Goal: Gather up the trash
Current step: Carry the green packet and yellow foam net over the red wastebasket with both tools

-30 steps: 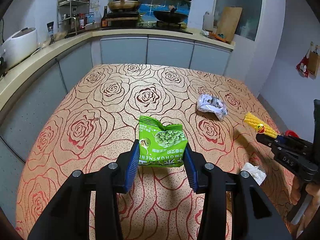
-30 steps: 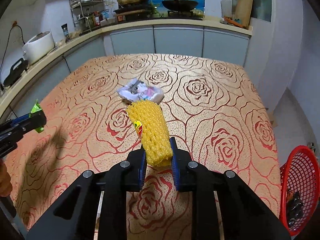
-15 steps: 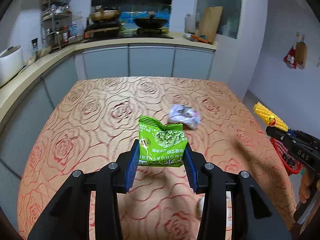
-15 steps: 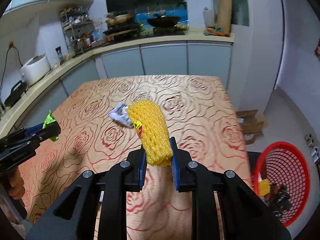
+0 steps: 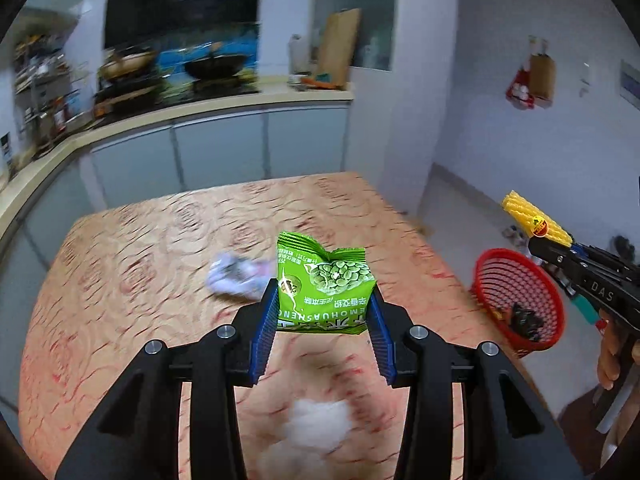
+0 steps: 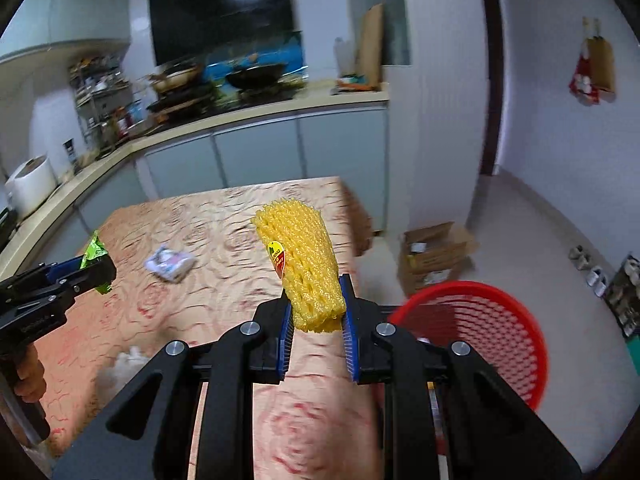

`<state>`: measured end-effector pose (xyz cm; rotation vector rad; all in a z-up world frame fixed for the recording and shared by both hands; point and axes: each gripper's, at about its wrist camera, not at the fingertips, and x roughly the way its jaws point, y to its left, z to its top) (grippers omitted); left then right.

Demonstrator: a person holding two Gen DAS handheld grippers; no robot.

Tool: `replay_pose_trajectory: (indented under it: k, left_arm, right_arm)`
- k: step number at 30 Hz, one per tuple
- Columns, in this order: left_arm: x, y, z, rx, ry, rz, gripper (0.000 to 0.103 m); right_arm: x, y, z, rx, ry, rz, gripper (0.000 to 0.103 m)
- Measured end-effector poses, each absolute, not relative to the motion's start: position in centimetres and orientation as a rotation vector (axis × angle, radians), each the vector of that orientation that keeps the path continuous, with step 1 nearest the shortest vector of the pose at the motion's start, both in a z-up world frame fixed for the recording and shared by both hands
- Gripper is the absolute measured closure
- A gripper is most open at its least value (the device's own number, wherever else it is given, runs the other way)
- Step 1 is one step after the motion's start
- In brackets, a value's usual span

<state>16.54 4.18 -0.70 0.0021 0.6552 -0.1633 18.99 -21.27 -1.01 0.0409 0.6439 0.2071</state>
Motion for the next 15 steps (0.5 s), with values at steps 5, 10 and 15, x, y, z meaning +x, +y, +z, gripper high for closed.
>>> replay_pose_trajectory:
  k: [5,10,15]
  left_arm:
    - [17.5,-0.5,0.0,0.041,0.640,-0.267,0.063]
    - [18.4,-4.9,0.3,0.060,0.635,-0.359,0.063]
    - [19.5,-9.3,-0.2,0.060,0.660,-0.467,0.063]
  right_arm:
    - [18.5,-25.3,-0.8,0.051,0.633,0.123,0.082]
    - [17.9,-28.4,-0.9,0.061,0.629,0.055,0.082]
    - [17.1,-31.2,-1.8,0.088,0.641,-0.002,0.082]
